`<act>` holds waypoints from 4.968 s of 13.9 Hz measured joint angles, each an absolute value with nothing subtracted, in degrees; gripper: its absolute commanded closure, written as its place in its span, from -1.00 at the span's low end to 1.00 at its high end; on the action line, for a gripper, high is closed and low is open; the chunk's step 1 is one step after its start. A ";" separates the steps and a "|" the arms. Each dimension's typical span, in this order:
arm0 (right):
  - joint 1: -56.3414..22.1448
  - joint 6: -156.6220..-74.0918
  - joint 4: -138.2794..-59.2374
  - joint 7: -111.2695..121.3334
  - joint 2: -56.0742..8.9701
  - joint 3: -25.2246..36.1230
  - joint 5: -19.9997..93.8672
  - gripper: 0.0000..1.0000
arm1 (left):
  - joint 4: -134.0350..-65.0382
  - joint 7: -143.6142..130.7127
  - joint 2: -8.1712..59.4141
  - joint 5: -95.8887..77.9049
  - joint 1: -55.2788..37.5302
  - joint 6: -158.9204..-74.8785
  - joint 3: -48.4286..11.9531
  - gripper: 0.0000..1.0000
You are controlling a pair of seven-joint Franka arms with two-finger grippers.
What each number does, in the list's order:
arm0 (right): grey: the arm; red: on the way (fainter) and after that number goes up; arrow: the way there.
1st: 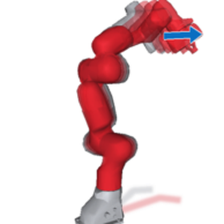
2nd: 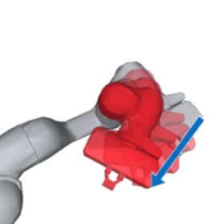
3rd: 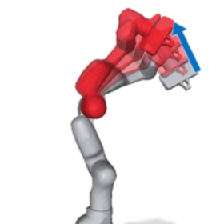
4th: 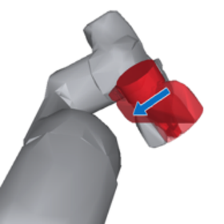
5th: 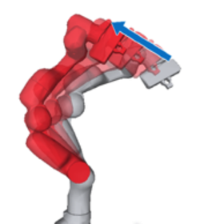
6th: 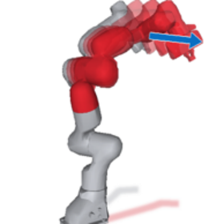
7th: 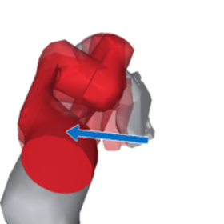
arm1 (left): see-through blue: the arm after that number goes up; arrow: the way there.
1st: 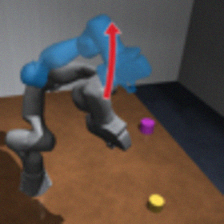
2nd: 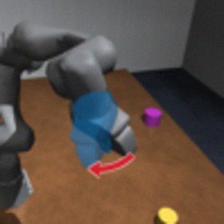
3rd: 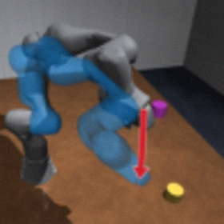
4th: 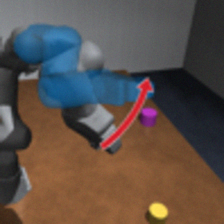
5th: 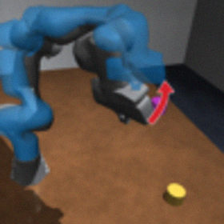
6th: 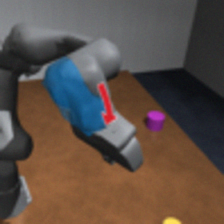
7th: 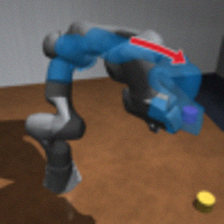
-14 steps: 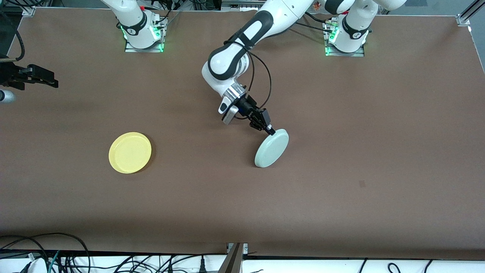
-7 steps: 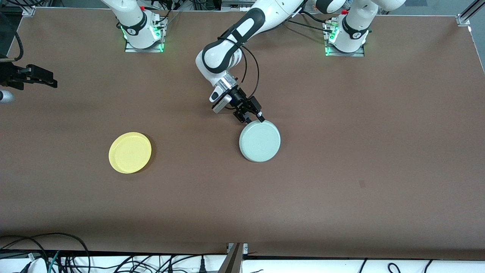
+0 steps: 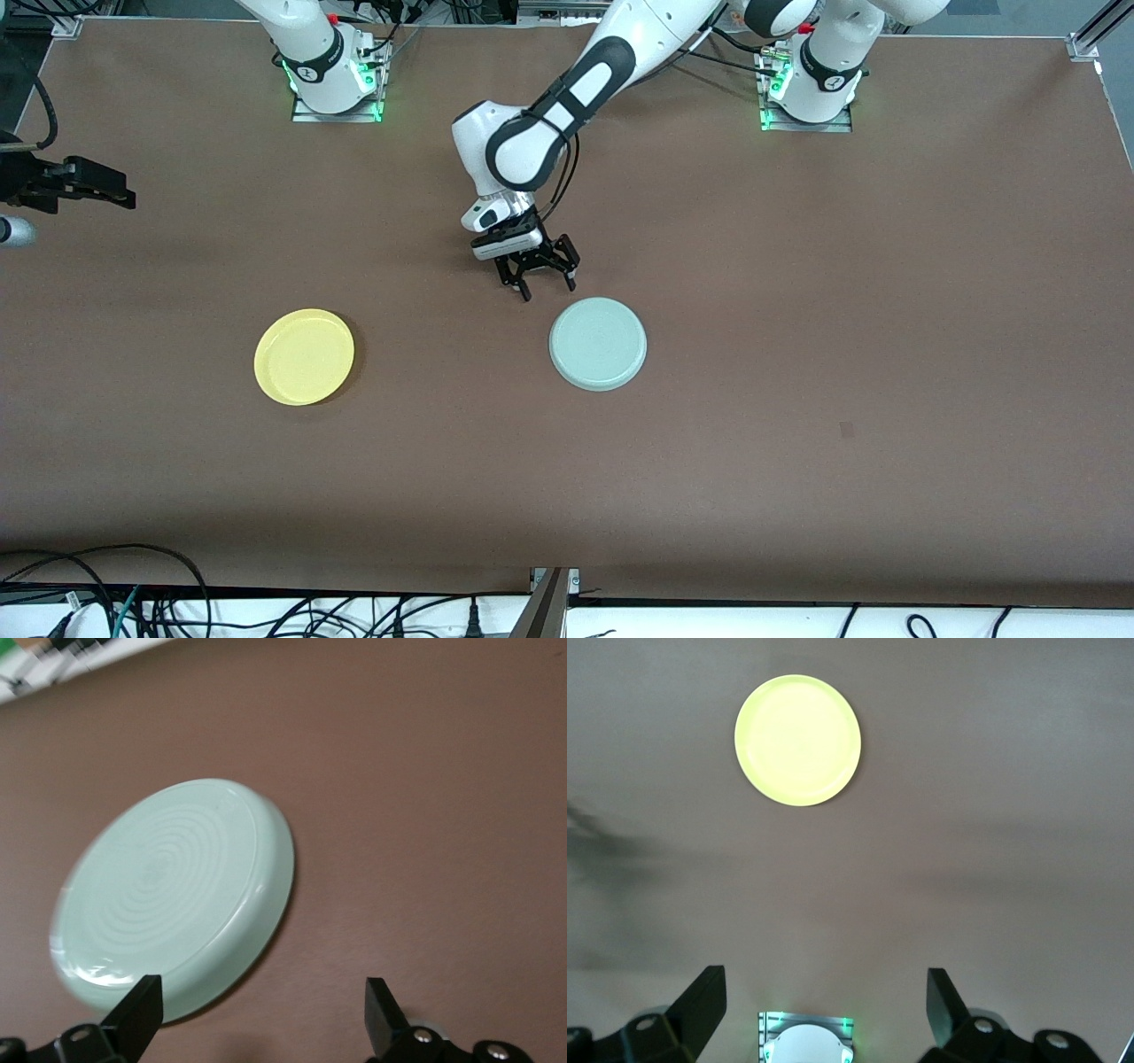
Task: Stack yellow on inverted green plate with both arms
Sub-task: 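Set the green plate upside down and withdraw the left gripper, then grasp the yellow plate rim with the right gripper while the left gripper retracts, then carry the yellow plate with the right gripper over the green plate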
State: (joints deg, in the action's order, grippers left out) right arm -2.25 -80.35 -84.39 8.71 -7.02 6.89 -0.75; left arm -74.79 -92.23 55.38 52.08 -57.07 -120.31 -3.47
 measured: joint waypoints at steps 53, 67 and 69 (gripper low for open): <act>1.90 -116.72 -93.20 8.77 -31.27 -5.85 17.65 1.00 | -104.61 0.34 -3.97 0.53 -2.09 -99.88 6.08 -1.00; -23.46 -141.20 -93.33 -34.34 -41.08 -15.14 17.62 1.00 | -96.33 0.10 0.20 0.53 -2.58 -96.48 2.65 -1.00; -23.79 -141.66 -93.33 -34.37 -41.75 -15.13 17.62 1.00 | -96.32 0.10 0.43 0.53 -2.59 -96.48 2.66 -1.00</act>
